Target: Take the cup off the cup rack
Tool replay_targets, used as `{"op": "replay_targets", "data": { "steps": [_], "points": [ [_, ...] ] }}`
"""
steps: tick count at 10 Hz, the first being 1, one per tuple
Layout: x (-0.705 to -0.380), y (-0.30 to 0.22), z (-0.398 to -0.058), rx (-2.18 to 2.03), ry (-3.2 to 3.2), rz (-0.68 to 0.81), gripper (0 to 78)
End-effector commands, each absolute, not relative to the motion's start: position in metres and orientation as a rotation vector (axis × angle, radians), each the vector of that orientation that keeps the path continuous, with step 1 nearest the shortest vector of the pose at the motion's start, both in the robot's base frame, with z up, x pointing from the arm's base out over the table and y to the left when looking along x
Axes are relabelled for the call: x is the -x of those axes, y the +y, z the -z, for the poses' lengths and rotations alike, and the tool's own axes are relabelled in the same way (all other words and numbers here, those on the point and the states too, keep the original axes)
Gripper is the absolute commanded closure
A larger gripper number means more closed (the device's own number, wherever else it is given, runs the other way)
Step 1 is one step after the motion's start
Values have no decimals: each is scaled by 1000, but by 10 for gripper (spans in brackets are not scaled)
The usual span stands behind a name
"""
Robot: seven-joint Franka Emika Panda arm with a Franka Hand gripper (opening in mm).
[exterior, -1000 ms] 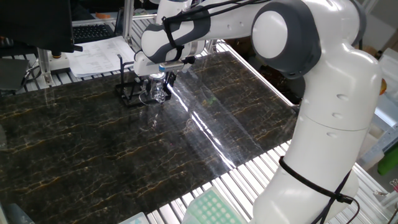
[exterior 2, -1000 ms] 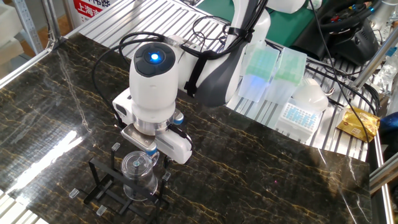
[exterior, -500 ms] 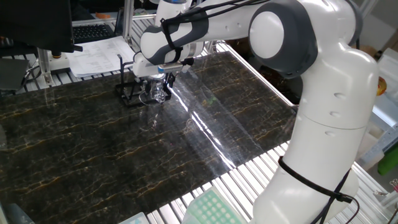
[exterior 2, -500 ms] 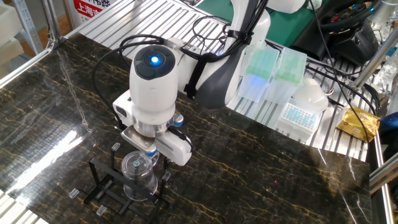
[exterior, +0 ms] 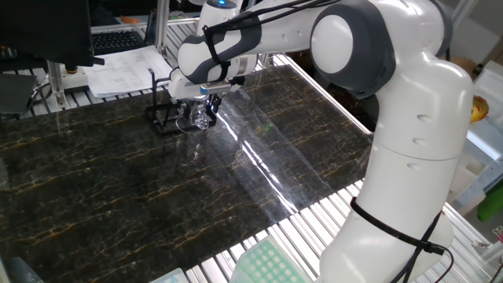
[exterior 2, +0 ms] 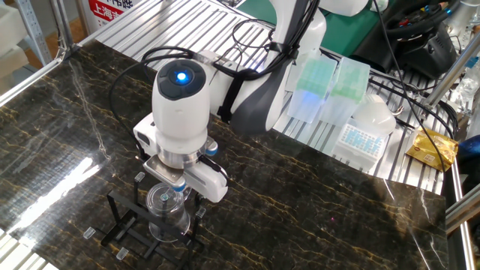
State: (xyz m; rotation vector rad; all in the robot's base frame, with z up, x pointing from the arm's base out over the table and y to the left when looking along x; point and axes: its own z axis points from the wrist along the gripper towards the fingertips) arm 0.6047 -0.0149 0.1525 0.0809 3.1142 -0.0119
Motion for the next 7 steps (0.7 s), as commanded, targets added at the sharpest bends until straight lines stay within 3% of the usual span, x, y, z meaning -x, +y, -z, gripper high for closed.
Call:
{"op": "replay_targets", "data": {
  "steps": [1, 7],
  "points": [
    [-607, -17, -150, -75, 3108, 12, 2],
    [-613, -20, -147, -60, 3109, 4, 2]
  ]
}}
